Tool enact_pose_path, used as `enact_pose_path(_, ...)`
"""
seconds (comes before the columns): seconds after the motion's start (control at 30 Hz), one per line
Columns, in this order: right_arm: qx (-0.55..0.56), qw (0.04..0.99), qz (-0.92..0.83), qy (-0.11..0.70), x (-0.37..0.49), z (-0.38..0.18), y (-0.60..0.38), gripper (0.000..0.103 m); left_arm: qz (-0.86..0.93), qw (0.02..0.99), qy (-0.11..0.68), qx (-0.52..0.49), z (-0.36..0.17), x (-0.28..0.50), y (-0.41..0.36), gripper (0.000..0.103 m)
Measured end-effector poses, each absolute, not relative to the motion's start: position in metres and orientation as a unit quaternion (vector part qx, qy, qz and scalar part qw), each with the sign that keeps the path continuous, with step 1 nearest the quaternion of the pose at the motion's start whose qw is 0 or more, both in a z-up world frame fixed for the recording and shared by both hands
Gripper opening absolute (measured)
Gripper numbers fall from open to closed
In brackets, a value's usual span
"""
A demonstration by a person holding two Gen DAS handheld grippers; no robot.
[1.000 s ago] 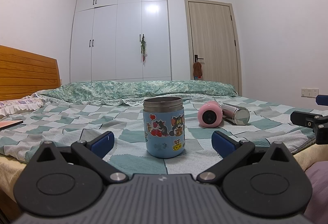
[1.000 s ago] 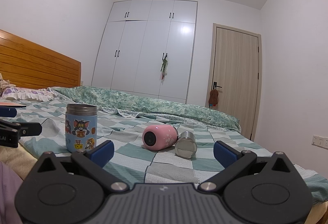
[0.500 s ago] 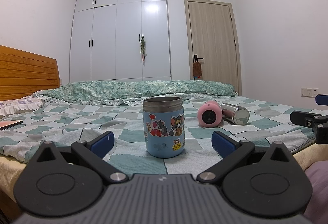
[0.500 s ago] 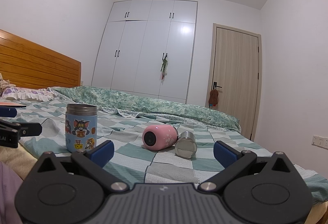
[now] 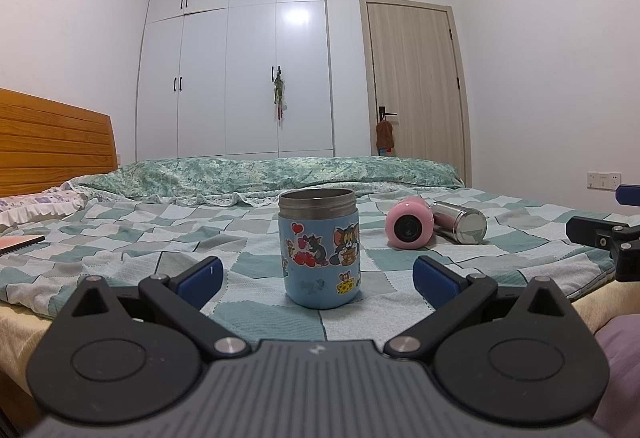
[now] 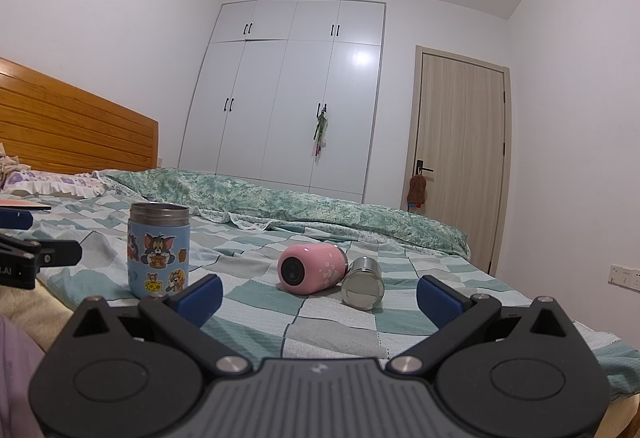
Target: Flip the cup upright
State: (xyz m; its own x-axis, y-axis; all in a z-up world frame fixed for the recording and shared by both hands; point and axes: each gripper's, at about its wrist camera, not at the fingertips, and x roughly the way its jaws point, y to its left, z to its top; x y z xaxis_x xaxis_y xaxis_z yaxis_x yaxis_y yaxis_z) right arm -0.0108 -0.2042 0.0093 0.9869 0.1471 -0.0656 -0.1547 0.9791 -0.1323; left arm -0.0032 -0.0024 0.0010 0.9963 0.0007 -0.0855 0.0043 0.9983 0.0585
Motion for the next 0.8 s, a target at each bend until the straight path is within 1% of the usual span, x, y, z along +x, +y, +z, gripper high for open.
enact_pose_path(0.8, -0.071, 0.994, 0.077, 0.033, -0.0096, 0.0092, -0.2016, 0.103, -0.001, 0.999, 0.043, 0.029, 0.001, -0.0031, -0.0028, 0.103)
